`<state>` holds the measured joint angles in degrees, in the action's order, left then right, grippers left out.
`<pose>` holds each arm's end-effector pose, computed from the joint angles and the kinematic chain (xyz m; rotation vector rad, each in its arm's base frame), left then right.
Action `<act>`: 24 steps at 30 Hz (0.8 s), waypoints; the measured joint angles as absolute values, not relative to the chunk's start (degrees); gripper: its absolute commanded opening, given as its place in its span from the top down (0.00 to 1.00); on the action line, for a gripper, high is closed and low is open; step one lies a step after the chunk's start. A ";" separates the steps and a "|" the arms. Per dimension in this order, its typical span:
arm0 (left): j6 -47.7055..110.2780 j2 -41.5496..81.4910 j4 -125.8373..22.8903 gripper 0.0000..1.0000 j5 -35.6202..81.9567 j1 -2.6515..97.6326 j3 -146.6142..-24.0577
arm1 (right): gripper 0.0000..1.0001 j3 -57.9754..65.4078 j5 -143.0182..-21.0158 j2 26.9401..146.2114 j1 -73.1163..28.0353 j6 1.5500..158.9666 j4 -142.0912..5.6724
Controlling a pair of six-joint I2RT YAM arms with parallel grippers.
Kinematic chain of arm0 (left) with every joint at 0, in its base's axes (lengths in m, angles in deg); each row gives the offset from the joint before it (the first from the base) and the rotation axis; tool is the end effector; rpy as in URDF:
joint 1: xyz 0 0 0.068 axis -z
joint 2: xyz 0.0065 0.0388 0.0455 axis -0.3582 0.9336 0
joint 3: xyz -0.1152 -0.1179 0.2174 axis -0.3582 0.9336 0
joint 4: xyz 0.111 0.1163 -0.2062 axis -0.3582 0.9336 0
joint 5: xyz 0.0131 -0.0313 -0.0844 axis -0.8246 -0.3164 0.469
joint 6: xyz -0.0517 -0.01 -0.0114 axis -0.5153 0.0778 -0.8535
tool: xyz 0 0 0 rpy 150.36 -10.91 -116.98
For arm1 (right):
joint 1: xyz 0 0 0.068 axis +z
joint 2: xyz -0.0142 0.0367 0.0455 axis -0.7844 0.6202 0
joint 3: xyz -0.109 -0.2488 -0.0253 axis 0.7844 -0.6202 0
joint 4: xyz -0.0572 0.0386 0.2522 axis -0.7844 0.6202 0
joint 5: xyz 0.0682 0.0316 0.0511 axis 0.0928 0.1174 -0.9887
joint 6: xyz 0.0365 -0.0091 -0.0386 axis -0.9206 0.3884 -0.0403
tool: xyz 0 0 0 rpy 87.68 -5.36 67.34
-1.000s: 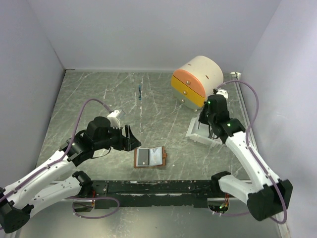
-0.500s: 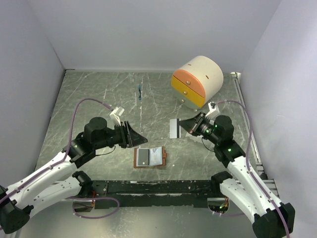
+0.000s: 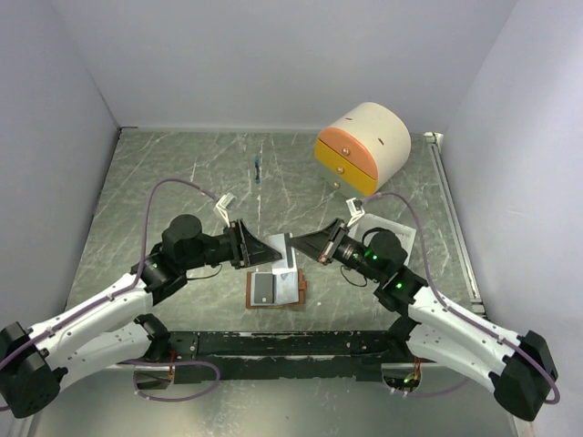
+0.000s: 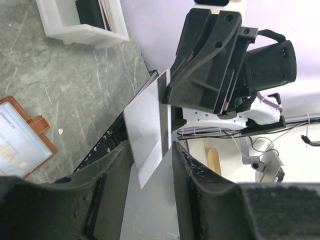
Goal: Put the credit cards into the card holder
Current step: Pick up the credit card from the storage box.
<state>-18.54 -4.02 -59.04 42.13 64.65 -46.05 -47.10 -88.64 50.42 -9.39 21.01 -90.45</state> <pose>0.1415 -0.1575 0.2827 0.1022 2.0582 -1.6684 0.1363 0.1358 0.2750 0.1443 1.8054 1.6276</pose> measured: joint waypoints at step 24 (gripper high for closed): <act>-12.42 -12.04 -42.91 0.93 31.18 64.87 -43.32 | 0.63 -46.55 -76.64 56.74 -4.36 26.69 -75.79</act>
<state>-12.42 -12.04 -42.91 31.18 64.87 -43.32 -46.55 -76.64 56.74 -4.36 26.69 -75.79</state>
